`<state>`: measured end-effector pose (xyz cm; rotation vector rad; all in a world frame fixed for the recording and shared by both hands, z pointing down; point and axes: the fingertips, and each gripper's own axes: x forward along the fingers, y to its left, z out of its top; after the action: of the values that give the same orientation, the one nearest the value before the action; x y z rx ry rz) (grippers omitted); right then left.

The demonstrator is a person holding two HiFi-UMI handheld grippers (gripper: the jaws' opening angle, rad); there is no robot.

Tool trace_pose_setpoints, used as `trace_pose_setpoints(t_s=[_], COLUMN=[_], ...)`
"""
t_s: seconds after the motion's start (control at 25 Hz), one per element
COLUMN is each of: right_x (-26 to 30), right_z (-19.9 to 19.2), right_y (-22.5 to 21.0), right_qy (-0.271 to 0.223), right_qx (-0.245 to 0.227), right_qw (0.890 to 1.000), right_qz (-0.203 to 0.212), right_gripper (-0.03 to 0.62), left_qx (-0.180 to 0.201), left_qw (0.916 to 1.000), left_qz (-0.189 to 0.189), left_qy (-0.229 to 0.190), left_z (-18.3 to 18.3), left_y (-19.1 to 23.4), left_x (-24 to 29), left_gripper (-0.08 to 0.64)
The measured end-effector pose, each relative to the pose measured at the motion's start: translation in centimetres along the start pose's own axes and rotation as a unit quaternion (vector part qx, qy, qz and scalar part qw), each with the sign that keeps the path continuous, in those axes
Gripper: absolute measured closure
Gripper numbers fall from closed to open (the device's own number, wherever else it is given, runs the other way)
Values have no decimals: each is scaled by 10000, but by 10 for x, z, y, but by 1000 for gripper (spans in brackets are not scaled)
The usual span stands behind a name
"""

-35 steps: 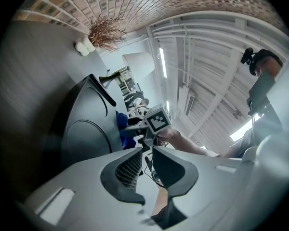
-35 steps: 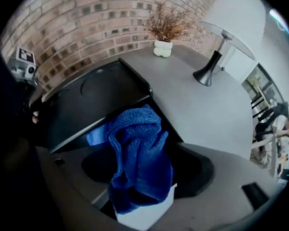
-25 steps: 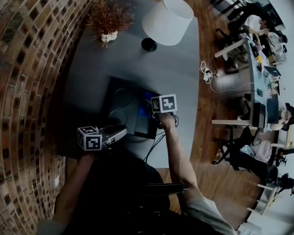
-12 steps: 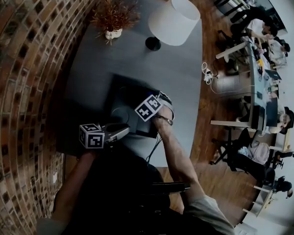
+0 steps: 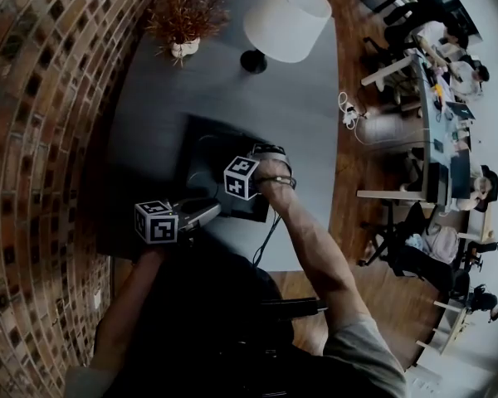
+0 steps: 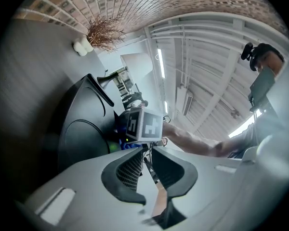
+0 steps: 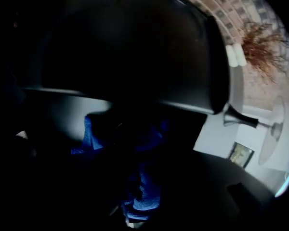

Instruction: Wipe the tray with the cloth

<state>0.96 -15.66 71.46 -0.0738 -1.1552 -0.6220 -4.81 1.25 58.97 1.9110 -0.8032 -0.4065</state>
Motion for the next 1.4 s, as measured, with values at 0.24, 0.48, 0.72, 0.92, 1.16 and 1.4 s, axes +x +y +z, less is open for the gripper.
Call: trace_pose_setpoints(t_s=[0.24, 0.48, 0.72, 0.92, 1.16, 1.4], right_x=[-36, -63, -59, -111, -118, -30], right_z=[9, 49, 41, -57, -226, -245], right_y=[94, 129, 76, 4, 49, 165], right_qy=[-606, -2243, -3657, -5180, -4569, -2784], right_qx=[-958, 685, 3442, 5523, 6689, 6837], right_qw=[9752, 9082, 7959, 6033, 5752, 6673], right_qz=[1900, 3467, 3383, 2503, 1136, 990], right_gripper=[426, 428, 428, 430, 430, 430], left_qx=[-39, 2, 22, -83, -114, -160], left_qw=[10000, 10000, 10000, 9999, 9999, 9995], left_qz=[-22, -44, -45, -16, 64, 120], left_qy=[-1, -60, -37, -55, -103, -265], left_z=[-1, -2, -1, -1, 3, 7], left_y=[-1, 0, 4, 0, 3, -1], left_x=[0, -1, -2, 2, -1, -2], left_gripper=[517, 517, 517, 517, 517, 515])
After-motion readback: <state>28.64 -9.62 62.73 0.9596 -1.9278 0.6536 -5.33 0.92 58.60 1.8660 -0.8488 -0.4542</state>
